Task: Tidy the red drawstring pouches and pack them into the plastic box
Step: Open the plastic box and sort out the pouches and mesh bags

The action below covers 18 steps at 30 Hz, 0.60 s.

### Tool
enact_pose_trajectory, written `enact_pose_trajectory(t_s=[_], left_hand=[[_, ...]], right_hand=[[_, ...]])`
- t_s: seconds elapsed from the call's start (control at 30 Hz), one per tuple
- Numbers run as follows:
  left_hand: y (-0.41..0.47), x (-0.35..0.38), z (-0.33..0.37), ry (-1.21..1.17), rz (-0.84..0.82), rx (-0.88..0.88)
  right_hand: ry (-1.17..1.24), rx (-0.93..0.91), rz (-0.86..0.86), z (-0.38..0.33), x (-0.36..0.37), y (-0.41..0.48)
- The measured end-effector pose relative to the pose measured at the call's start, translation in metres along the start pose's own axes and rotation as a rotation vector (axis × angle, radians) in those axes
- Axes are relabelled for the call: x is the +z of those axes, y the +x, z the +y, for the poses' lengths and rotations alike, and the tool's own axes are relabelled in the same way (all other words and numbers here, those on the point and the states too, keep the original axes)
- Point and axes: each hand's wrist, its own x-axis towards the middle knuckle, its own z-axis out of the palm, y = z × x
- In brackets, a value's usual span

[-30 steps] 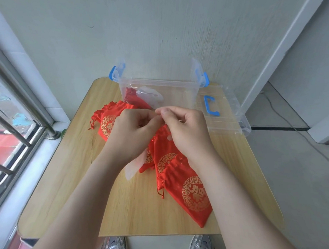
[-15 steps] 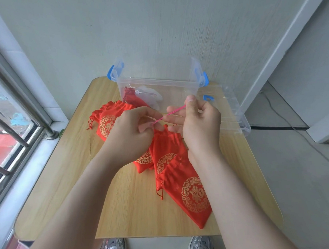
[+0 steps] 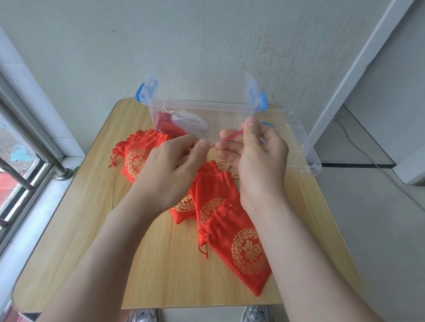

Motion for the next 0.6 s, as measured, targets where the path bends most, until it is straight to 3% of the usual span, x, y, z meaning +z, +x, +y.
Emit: enact_pose_trajectory(t_s=[0.27, 0.5, 0.6], left_hand=[[0.002, -0.007, 0.003, -0.292, -0.041, -0.121], [0.008, -0.013, 0.006, -0.819, 0.131, -0.532], [0.008, -0.011, 0.010, -0.875, 0.170, -0.634]], right_hand=[[-0.302, 0.006, 0.050, 0.005, -0.018, 0.011], [-0.763, -0.094, -0.007, 0.013, -0.018, 0.009], [-0.903, -0.211, 0.036, 0.008, -0.014, 0.005]])
